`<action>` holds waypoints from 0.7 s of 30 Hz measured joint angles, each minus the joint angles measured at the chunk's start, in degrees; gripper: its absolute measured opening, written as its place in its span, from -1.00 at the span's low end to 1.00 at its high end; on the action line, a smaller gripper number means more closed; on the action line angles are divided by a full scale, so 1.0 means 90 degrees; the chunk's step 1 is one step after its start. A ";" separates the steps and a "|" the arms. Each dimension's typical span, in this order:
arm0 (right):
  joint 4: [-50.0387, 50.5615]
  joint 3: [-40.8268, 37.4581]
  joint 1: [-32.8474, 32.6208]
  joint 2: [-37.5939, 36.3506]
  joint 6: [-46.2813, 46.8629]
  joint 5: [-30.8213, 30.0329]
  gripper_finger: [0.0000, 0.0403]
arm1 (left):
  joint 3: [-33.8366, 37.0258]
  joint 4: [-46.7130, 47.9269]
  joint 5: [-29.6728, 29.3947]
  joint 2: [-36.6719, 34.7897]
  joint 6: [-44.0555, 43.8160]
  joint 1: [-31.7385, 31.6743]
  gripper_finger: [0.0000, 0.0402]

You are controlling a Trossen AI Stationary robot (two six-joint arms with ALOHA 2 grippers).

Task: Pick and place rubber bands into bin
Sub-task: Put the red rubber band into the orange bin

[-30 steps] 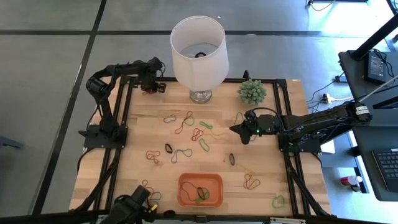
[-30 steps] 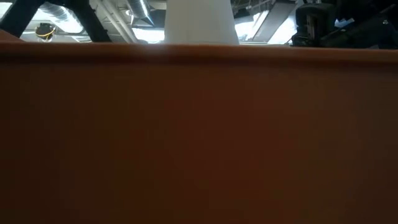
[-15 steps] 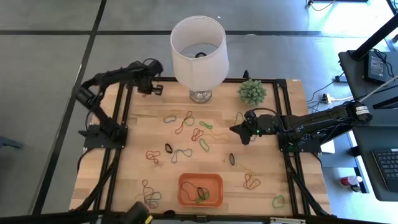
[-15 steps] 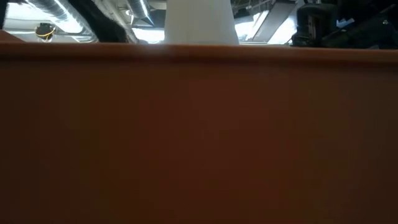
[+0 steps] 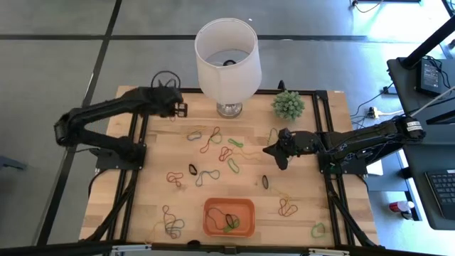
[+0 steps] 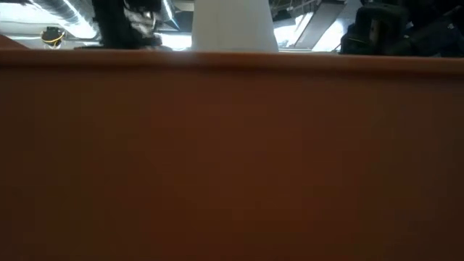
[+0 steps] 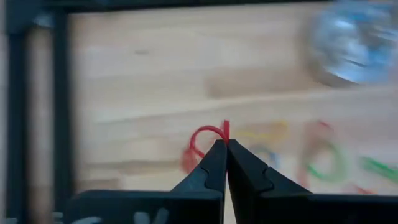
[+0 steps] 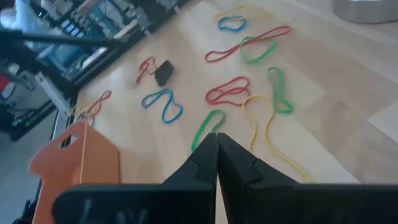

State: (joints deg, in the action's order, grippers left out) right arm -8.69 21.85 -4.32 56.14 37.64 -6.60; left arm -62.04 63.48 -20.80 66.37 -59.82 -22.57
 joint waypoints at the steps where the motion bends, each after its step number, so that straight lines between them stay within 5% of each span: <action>1: 0.0000 0.0000 0.0000 0.0000 -0.0060 0.0089 -0.94 | 0.0000 -0.0115 -0.0007 -0.0054 -0.0143 0.0309 -0.99; 7: 0.0000 0.0000 0.0000 0.0000 -0.0261 0.0417 -0.94 | -0.0007 -0.1829 -0.0387 0.0046 -0.0575 0.2087 -0.99; 13: 0.0067 0.0000 0.0000 0.0000 -0.0263 0.0459 -0.94 | -0.0007 -0.4247 -0.0615 0.0733 0.0660 0.3292 -0.99; 17: 0.0129 0.0000 0.0002 0.0000 -0.0521 0.0788 -0.94 | -0.0093 -0.5430 -0.0238 0.1454 0.1812 0.3888 -0.99; 21: 0.0158 0.0000 0.0000 0.0000 -0.0589 0.1040 -0.94 | -0.0764 -0.5134 0.0495 0.2263 0.2287 0.4335 -0.99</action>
State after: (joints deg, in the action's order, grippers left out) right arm -7.27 21.85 -4.32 56.14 32.34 2.76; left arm -68.92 17.27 -16.34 86.74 -39.23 16.45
